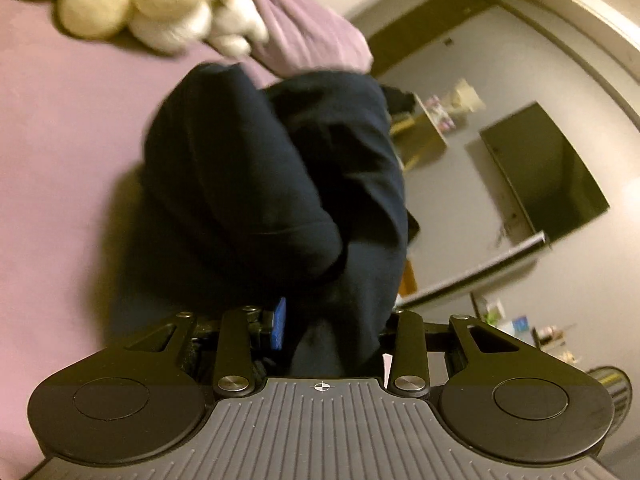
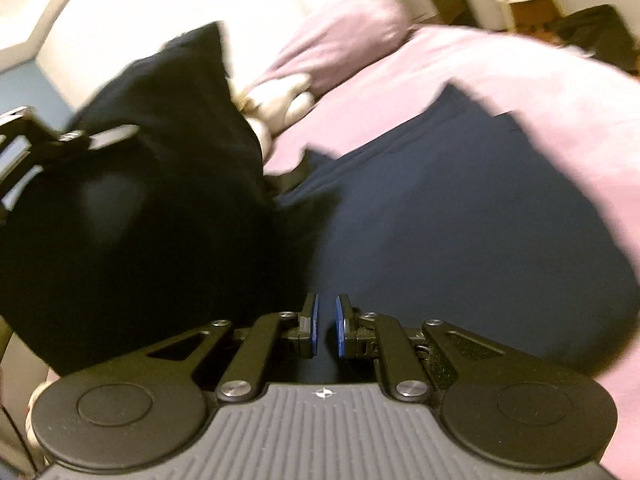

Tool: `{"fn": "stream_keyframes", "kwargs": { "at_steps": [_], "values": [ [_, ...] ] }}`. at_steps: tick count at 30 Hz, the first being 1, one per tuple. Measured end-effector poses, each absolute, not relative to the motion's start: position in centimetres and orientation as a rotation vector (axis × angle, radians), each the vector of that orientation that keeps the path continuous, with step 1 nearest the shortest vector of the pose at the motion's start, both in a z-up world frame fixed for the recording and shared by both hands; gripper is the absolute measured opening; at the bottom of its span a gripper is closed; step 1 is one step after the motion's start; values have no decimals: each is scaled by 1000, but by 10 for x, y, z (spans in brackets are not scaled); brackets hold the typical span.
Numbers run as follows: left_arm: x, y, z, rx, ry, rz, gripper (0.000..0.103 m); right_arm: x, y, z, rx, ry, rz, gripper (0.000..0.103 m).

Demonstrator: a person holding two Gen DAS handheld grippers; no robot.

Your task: Fold large clothes

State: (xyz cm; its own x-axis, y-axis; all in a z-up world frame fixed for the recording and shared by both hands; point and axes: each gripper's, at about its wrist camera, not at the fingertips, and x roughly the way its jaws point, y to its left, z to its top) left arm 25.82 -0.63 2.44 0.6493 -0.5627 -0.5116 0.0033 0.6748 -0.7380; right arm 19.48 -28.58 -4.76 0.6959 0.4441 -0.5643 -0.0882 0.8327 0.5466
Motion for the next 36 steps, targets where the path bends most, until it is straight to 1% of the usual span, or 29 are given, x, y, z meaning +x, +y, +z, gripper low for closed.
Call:
{"fn": "stream_keyframes", "kwargs": {
  "at_steps": [5,7,8,9,11,12,13,14,17,20,22,26,28,32,36],
  "values": [
    [284,-90,-19,-680,878,-426,40,180,-342,-55,566,730,186,11],
    [288,-111,-41,-665,899,-409,47,172,-358,-59,596,732,154,11],
    [290,-118,-47,-661,899,-413,54,168,-365,-61,603,730,140,11],
    [289,-124,-53,-653,880,-436,59,163,-370,-62,603,726,127,10],
    [289,-129,-61,-665,849,-465,78,155,-377,-64,600,724,124,10],
    [288,-129,-62,-687,833,-483,84,153,-379,-64,599,722,122,10],
    [289,-128,-64,-707,812,-522,96,151,-378,-63,594,719,121,10],
    [291,-132,-63,-714,802,-563,102,151,-377,-61,584,714,116,10],
    [288,-136,-59,-702,829,-554,102,145,-375,-51,552,681,73,11],
    [278,-128,-33,-689,831,-543,102,146,-380,-36,541,638,36,12],
    [266,-111,-15,-713,800,-551,102,146,-379,-20,523,598,26,14],
    [239,-53,4,-895,671,-522,102,160,-349,21,462,494,148,14],
    [231,-24,7,-895,634,-407,102,178,-318,38,392,480,241,14],
    [226,13,3,-716,653,-39,102,224,-233,56,202,491,319,14],
    [220,47,-13,-632,671,208,102,280,-166,43,62,526,310,14]
  ]
}}
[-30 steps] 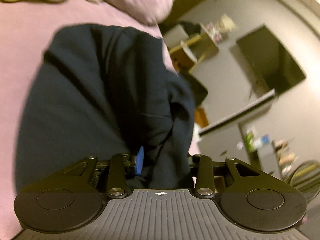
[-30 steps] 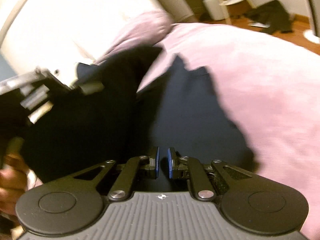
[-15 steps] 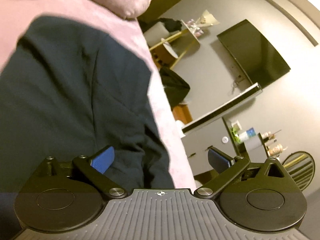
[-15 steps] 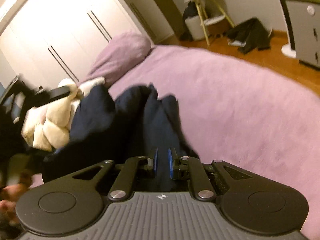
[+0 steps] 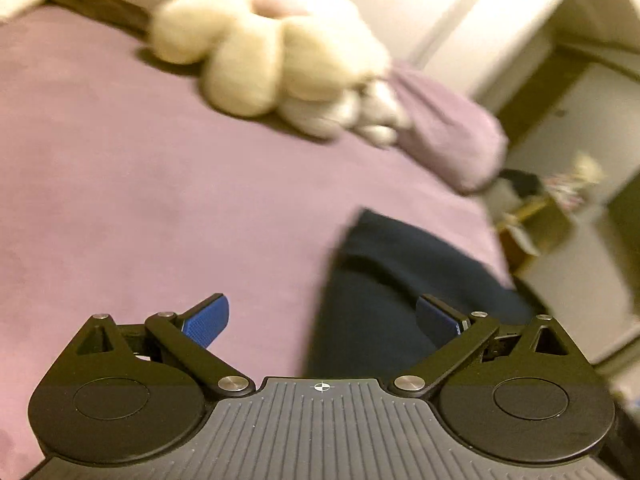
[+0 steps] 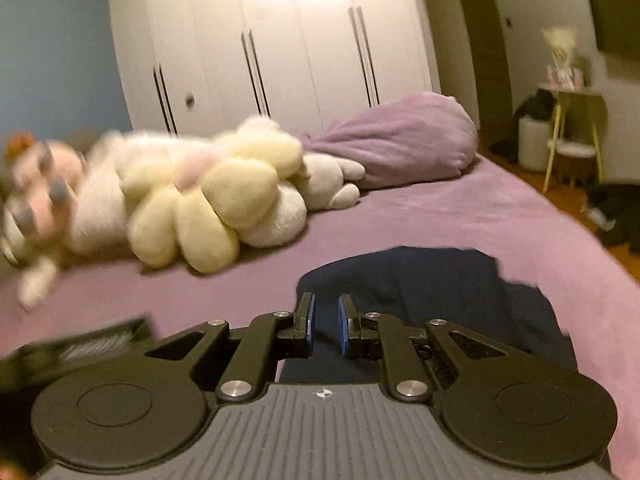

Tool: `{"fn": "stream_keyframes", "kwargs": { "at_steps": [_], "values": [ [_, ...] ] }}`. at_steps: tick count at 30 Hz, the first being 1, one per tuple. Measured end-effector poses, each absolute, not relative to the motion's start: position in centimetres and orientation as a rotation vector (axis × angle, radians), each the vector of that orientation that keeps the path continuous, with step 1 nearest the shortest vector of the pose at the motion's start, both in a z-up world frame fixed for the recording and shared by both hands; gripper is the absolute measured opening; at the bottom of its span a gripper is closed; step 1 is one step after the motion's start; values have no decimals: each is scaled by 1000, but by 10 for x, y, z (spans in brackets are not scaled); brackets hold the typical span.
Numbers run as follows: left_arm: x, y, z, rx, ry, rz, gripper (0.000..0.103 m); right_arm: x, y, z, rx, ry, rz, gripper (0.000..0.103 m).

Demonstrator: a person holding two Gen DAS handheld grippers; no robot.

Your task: Fold large clothes

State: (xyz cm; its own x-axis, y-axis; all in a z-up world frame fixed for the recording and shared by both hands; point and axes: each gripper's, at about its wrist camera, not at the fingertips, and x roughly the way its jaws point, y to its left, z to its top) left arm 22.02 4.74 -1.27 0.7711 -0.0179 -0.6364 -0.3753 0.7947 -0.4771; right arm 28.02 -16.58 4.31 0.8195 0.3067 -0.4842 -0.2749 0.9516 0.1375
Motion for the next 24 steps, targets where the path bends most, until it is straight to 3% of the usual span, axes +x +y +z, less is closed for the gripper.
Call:
{"fn": "stream_keyframes", "kwargs": {
  "at_steps": [6,16,24],
  "values": [
    [249,28,-22,-580,708,238,102,328,-167,-13,-147,575,116,13],
    [311,-100,-56,-417,692,85,102,329,-289,-70,9,560,-13,2],
    [309,-106,-104,-360,650,131,103,317,-297,-89,29,507,15,0]
  ]
}}
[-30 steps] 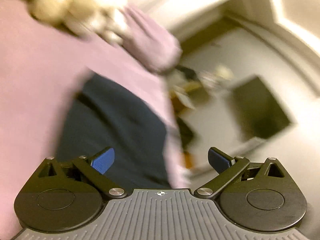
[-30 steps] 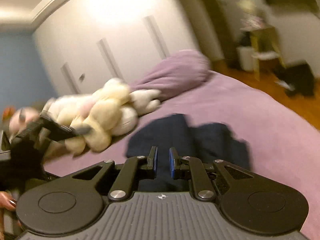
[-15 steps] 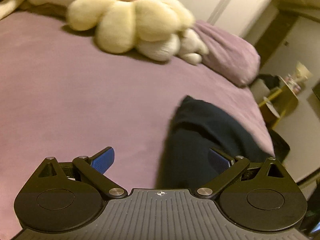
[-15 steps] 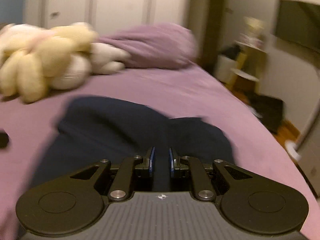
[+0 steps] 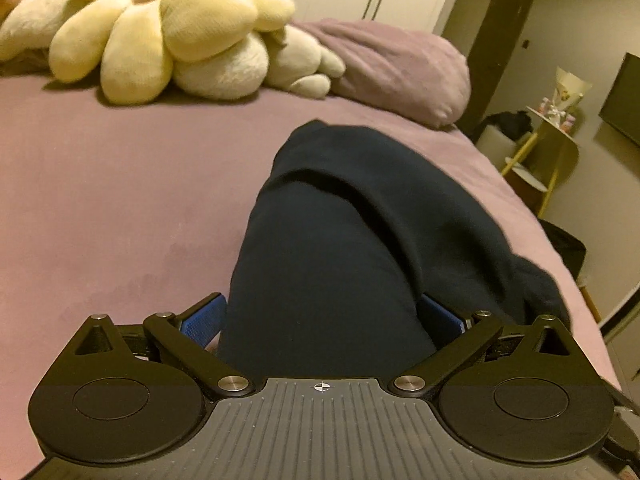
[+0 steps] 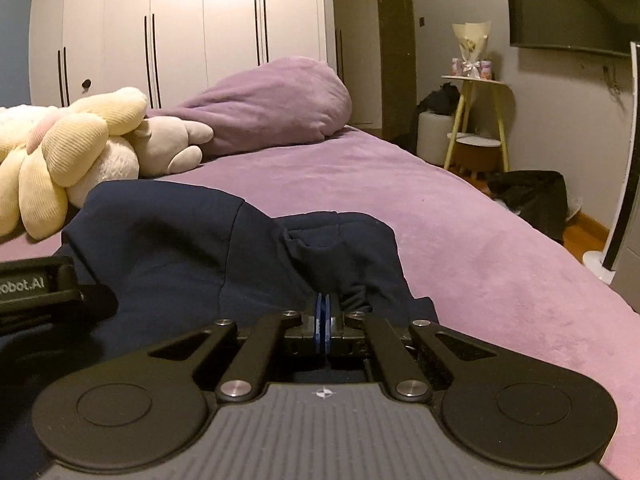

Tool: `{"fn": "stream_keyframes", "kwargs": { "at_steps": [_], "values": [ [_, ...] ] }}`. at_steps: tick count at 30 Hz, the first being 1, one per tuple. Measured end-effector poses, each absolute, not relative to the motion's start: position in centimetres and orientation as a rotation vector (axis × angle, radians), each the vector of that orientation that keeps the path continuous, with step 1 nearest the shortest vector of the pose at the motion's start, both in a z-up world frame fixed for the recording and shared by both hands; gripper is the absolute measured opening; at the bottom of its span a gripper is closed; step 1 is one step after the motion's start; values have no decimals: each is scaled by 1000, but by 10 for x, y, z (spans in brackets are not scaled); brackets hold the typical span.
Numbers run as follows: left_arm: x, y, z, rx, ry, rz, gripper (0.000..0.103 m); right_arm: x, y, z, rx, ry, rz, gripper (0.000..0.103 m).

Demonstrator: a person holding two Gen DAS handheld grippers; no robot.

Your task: Fold large clothes

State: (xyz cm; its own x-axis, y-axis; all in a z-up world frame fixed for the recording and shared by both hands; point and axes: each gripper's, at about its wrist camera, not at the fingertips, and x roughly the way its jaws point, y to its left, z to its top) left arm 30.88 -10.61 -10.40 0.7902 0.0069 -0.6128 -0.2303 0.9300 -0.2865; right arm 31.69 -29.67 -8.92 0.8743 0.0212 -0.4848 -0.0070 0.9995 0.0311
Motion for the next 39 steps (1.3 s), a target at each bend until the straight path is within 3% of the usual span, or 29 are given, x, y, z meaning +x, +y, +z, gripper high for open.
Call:
{"fn": "stream_keyframes", "kwargs": {
  "at_steps": [5,12,22,28,29,30,31,32,33,39],
  "values": [
    [307,-97,-92,-385,683,99,103,302,-307,-74,90,490,30,0],
    [268,-94,-90,-356,596,55,103,256,-307,-79,44,412,-32,0],
    [276,-97,-111,-380,567,70,103,271,-311,-100,58,398,-53,0],
    [283,-89,-101,-394,618,58,103,275,-322,-74,112,475,15,5],
    [284,-80,-97,-430,655,28,103,273,-331,-67,149,505,55,15],
    [285,-68,-93,-464,693,-9,103,271,-342,-59,191,538,90,38],
    [283,-55,-88,-494,725,-41,103,268,-357,-51,258,568,128,45],
    [281,-43,-84,-513,747,-57,103,263,-375,-45,340,591,167,66],
    [277,-32,-80,-524,760,-74,103,260,-389,-41,399,620,186,73],
    [279,6,-79,-619,834,-160,103,280,-452,-78,839,856,312,73]
  ]
}}
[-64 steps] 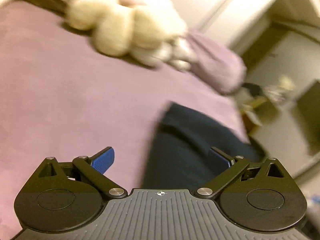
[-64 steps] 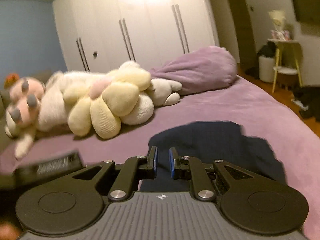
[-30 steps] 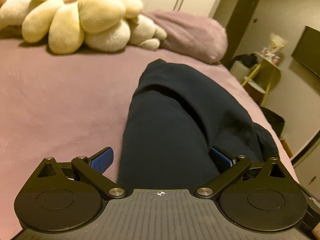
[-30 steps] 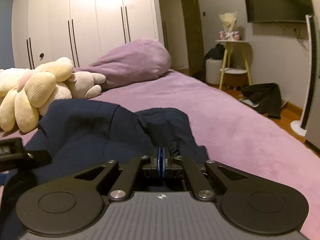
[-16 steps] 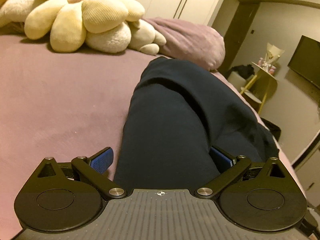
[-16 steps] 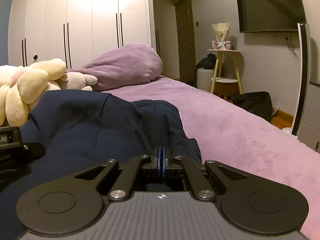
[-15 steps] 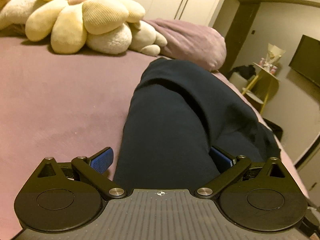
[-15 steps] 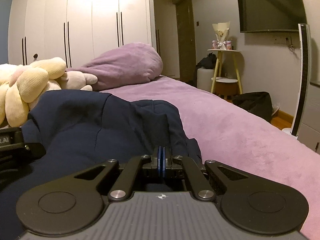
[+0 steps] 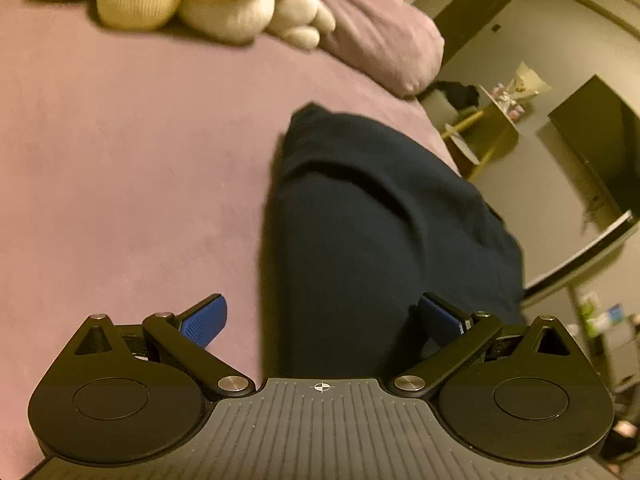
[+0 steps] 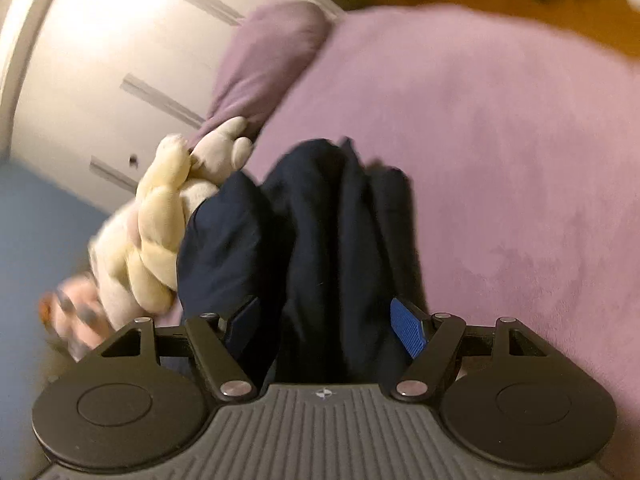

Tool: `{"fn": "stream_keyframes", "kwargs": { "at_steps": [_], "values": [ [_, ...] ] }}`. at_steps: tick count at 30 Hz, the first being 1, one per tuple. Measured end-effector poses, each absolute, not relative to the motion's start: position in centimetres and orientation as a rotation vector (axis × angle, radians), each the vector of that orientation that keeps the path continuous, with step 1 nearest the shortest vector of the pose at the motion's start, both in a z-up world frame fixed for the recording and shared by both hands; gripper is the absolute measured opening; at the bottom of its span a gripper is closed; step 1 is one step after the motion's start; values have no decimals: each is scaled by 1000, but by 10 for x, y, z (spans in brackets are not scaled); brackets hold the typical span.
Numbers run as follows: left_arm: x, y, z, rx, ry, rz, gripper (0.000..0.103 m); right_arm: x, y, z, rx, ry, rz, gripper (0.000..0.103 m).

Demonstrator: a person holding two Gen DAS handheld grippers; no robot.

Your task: Fold large clothes

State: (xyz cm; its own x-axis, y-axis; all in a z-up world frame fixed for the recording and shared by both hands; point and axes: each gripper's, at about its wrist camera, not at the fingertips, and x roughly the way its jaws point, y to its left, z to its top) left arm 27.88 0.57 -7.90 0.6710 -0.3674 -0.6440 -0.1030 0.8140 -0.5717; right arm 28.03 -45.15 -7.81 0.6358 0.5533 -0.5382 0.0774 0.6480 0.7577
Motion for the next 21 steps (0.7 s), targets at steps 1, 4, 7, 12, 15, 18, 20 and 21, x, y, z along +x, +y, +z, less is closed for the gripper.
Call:
{"fn": "stream_keyframes", "kwargs": {
  "at_steps": [1,4,7,12,15,18,20,21],
  "values": [
    [283,5,-84,-653,850,-181,103,286,-455,-85,878,868,316,73],
    [294,-5,-98,-701,899,-226,103,301,-458,-104,935,918,334,74],
    [304,-12,-111,-744,917,-261,103,311,-450,-109,906,920,337,69],
    [310,-24,-104,-680,912,-256,91,314,-430,-103,799,931,357,42],
    [307,-24,-93,-654,913,-262,80,312,-421,-92,787,927,372,38],
    [302,-20,-80,-647,904,-275,76,313,-404,-80,786,923,400,37],
    [296,-11,-69,-648,892,-270,75,316,-389,-77,819,931,448,37],
    [291,-6,-62,-635,883,-256,75,319,-378,-77,822,939,468,37]
  ]
}}
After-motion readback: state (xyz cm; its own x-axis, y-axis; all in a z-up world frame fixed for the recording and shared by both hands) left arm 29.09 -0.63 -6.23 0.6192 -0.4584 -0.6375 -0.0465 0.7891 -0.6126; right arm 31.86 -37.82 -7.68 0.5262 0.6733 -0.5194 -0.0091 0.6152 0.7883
